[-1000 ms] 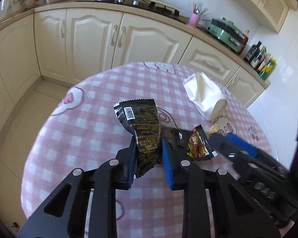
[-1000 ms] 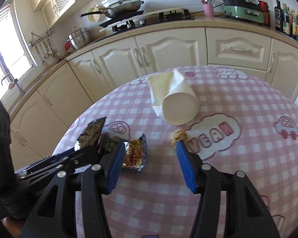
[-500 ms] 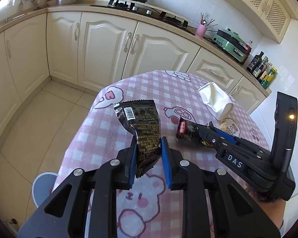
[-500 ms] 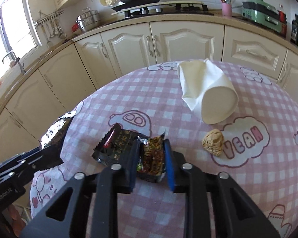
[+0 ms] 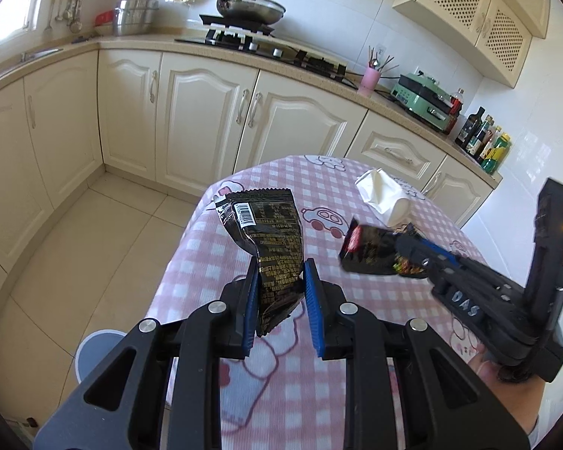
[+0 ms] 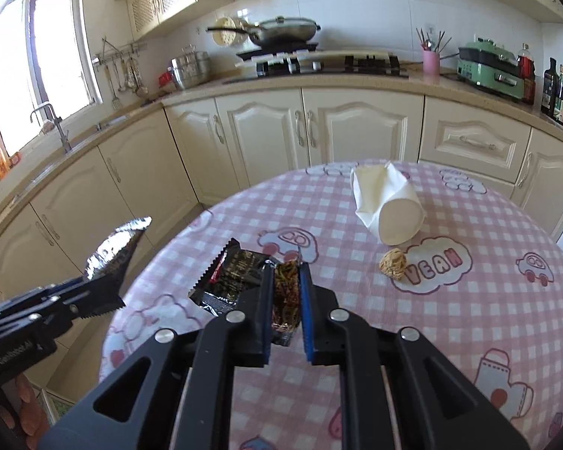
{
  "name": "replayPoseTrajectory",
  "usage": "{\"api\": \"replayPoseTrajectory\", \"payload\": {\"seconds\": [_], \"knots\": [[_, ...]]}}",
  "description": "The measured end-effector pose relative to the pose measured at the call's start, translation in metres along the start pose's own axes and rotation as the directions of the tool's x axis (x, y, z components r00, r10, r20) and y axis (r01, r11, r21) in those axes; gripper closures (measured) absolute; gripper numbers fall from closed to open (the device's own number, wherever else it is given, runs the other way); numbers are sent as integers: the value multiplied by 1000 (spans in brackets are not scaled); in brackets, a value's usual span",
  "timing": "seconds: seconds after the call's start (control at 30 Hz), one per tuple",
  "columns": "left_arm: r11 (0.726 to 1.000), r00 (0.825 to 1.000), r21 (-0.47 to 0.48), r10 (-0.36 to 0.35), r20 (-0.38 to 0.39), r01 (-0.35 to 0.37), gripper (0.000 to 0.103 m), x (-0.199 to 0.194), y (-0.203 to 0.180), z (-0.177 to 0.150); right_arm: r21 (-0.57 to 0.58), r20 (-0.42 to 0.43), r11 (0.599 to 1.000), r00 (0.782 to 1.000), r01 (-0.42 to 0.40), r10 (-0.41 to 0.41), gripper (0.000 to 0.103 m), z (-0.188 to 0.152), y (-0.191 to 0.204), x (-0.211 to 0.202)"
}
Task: Collect trash
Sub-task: 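Carry both black wrappers over the blue bin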
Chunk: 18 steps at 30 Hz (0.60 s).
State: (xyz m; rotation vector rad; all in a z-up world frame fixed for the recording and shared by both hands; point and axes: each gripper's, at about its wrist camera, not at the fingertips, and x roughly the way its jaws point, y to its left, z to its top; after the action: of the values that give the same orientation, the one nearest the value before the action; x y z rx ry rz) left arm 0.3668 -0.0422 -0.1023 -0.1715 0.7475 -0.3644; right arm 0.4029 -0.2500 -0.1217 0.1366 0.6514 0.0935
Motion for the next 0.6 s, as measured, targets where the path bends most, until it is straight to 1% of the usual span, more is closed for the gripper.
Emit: {"api": "replayPoseTrajectory", "payload": {"seconds": [0.13,0.27,0.37,0.47,0.6], "knots": [[1000,999,10,2,33,-2,82,-24,-4,-5,-3,83,1000,996,14,-14,90,-1,4,-42],[1000,997,11,-6,77,5,82,-51,-9,-9,0,139,1000,990,27,-27,90,2,6,-77],[1000,995,14,-10,101,8,82,-67,-11,-12,-9,155,1000,988,19,-17,90,1,16,-94],[1000,994,13,-4,113,3,82,-79,-10,-17,-24,159,1000,987,2,2,90,-2,27,-102],[1000,992,4,23,127,-24,82,-97,0,-26,-59,158,997,986,-45,54,90,-5,57,-107]]}}
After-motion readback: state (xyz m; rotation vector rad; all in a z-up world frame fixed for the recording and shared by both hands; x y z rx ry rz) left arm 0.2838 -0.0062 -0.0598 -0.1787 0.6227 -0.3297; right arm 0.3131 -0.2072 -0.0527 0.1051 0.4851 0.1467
